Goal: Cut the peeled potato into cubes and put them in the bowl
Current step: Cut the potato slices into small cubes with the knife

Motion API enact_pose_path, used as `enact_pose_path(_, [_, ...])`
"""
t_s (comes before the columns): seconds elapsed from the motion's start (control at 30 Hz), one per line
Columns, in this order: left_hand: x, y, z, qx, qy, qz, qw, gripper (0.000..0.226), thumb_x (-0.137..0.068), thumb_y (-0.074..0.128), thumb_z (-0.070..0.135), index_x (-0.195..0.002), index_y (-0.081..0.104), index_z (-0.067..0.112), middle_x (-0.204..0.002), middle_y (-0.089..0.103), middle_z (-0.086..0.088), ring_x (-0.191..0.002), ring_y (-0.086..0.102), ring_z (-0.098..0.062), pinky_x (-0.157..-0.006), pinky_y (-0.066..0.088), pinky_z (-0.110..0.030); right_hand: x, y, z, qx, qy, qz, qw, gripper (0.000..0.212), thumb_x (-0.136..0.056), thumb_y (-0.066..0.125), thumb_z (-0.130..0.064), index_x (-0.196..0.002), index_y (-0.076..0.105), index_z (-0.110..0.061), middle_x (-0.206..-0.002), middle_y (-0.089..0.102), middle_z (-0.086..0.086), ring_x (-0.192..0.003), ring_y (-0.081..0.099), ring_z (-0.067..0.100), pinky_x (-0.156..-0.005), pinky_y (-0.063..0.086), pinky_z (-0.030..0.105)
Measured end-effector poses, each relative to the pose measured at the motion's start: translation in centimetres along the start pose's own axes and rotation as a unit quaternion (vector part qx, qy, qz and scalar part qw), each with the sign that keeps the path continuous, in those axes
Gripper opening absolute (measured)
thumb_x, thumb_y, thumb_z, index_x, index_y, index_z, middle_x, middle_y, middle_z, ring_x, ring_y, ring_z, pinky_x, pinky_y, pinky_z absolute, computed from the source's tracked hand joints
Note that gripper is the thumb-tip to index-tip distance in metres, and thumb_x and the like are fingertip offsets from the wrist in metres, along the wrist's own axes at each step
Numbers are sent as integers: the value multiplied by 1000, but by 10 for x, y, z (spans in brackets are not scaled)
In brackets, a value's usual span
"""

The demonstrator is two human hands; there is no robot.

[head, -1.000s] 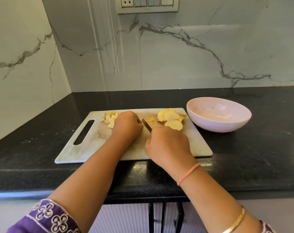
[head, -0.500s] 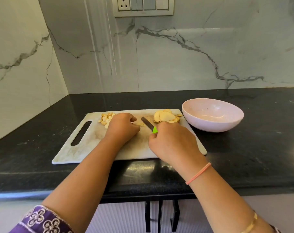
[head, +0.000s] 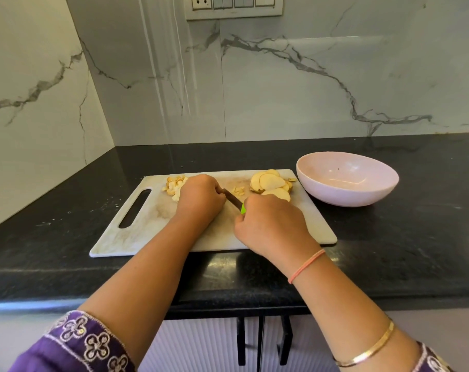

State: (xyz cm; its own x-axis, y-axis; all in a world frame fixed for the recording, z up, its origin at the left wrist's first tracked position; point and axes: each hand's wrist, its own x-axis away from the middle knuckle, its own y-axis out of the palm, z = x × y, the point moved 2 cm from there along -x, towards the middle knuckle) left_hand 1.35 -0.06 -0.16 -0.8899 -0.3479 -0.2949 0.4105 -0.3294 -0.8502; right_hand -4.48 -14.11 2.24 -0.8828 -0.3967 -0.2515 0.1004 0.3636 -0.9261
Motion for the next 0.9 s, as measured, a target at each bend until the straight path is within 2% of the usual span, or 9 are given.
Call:
enact_pose_path(0.1, [1, 2, -1, 7, -7, 0, 1000, 21, -91, 56, 16, -103, 72, 10, -95, 70, -6, -77, 56, -14, -61, 39, -19, 7, -3, -1, 22, -17, 1, 1000, 16, -93, 46, -29, -82, 45, -19, -71, 40, -3, -73, 45, 21, -58, 31, 28])
enact_pose_path(0.23, [4, 2, -3, 24, 14, 17, 999, 22, -92, 56, 14, -108, 70, 10, -104, 69, -6, -90, 61, -17, -74, 42, -20, 14, -16, 11, 8, -9, -20, 1000, 24, -91, 46, -30, -71, 45, -16, -66, 43, -3, -62, 44, 15, -49, 26, 26])
enact_pose_path(0.33, [4, -2, -7, 51, 36, 48, 997, 24, -90, 56, 9, -112, 66, 12, -106, 67, -4, -93, 60, -15, -75, 40, -19, 13, -19, 24, -34, 8, -8, 999, 21, -92, 44, -31, -80, 55, -17, -63, 44, -2, -59, 42, 16, -48, 27, 27])
enact_pose_path(0.47, [7, 0, -6, 42, 47, 41, 997, 27, -89, 50, 1, -107, 67, 12, -106, 67, -4, -88, 55, -12, -74, 40, -19, 6, -13, 45, -95, 37, 20, 995, 29, -91, 45, -25, -63, 45, -21, -56, 39, -5, -53, 38, 12, -47, 24, 26])
enact_pose_path(0.53, [7, 0, -3, 25, 43, 28, 998, 30, -89, 49, -1, -105, 70, 13, -108, 67, -5, -90, 57, -16, -74, 42, -20, 0, -9, 52, -130, 37, 26, 991, 22, -92, 46, -23, -70, 48, -25, -58, 35, -11, -54, 38, 10, -46, 24, 22])
enact_pose_path(0.6, [5, -1, -2, 15, 31, 25, 999, 30, -91, 48, 0, -105, 71, 13, -111, 66, -6, -92, 58, -17, -73, 42, -21, -6, -4, 54, -158, 28, 30, 987, 15, -93, 47, -23, -92, 59, -32, -59, 33, -15, -52, 39, 5, -43, 24, 16])
enact_pose_path(0.67, [5, -3, -3, 13, 34, 46, 998, 29, -92, 46, 3, -103, 71, 13, -111, 65, -6, -89, 57, -17, -72, 41, -22, -10, 1, 57, -186, 25, 32, 982, 16, -93, 48, -22, -95, 59, -32, -57, 33, -16, -48, 38, 4, -41, 31, 13])
enact_pose_path(0.8, [8, 1, -2, -5, 84, 84, 993, 20, -89, 58, 28, -102, 70, 21, -108, 63, 1, -102, 53, -17, -73, 38, -24, -15, 8, 67, -212, 53, 35, 975, 26, -92, 48, -26, -86, 66, -8, -54, 42, -7, -49, 37, 12, -45, 25, 22])
enact_pose_path(0.9, [5, 6, -1, -30, 82, 54, 995, 22, -88, 59, 33, -101, 72, 22, -107, 66, 5, -100, 56, -15, -72, 43, -25, -19, 14, 70, -245, 62, 40, 967, 31, -90, 51, -27, -98, 66, -1, -58, 42, 2, -49, 33, 12, -45, 24, 25])
